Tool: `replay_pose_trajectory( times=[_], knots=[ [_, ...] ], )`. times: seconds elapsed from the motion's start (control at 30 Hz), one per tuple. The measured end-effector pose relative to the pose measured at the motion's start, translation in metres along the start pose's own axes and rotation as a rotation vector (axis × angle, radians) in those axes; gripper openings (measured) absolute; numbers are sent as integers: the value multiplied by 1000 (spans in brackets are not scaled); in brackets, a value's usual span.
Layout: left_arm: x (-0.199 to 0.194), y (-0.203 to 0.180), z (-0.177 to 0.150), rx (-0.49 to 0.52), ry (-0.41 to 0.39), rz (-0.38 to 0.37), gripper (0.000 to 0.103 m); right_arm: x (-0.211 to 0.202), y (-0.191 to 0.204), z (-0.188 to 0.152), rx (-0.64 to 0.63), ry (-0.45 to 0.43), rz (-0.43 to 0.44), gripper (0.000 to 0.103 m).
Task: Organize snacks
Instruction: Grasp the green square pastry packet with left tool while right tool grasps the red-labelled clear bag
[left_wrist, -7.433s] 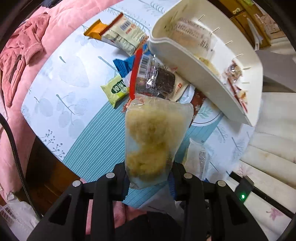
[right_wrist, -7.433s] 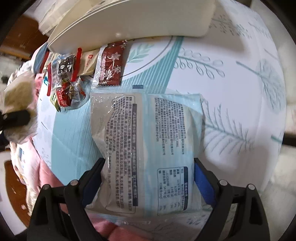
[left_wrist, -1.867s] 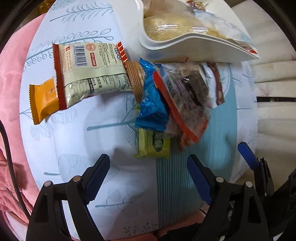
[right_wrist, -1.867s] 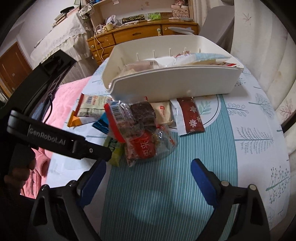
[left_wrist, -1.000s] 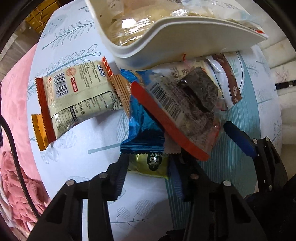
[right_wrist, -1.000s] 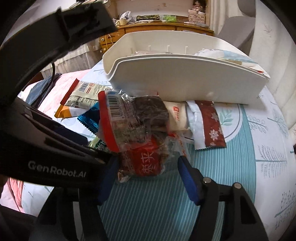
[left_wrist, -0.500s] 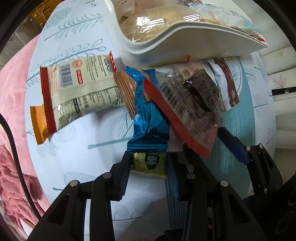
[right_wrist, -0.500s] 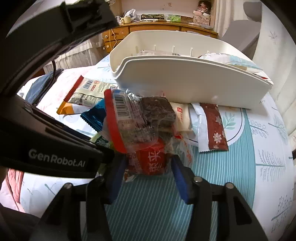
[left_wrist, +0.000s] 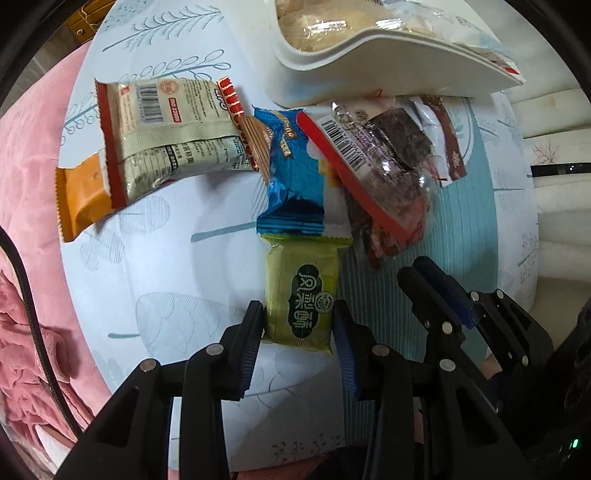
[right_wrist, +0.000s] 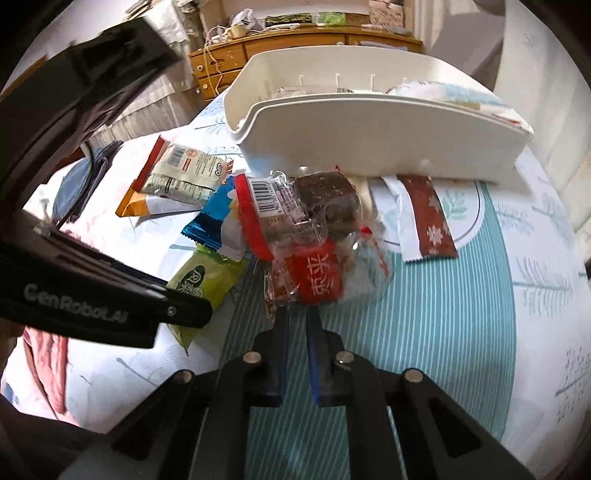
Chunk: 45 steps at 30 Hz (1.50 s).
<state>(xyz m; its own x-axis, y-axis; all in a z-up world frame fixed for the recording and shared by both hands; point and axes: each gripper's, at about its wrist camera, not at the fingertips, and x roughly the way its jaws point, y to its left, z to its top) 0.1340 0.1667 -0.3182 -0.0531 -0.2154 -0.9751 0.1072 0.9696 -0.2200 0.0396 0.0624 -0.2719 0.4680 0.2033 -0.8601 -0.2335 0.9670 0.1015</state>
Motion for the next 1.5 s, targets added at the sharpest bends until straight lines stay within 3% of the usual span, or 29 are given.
replay_pose_trajectory(
  times=[0.17,0.3,0.4,0.5,0.73,1.07,1.27,1.33,1.5],
  knots=[
    [-15,3,-7,-6,-18,-13,36,-6,-1,6,23,-22,-19,12],
    [-25,7,-16,-14,-34,-14,36,-2,-5,15,13,-21,-30,45],
    [-43,12,-17,-25,-46,-18,36,3,-5,20,-16,-24,-44,50],
    [-52,17,-20,-31,-54,-17,36,12,-2,26,-53,-18,-60,69],
    [-66,25,-28,-63,-79,-13,36,36,3,35,-117,21,-83,79],
    [-83,43,-41,-117,-108,-3,36,48,5,40,-148,13,-62,81],
    [-89,43,-45,-154,-122,4,36,41,-6,32,-150,10,-24,73],
    [-93,44,-46,-173,-128,4,36,37,-11,30,-159,12,-15,63],
    [-103,40,-46,-202,-158,10,36,35,-13,30,-201,32,7,60]
  ],
)
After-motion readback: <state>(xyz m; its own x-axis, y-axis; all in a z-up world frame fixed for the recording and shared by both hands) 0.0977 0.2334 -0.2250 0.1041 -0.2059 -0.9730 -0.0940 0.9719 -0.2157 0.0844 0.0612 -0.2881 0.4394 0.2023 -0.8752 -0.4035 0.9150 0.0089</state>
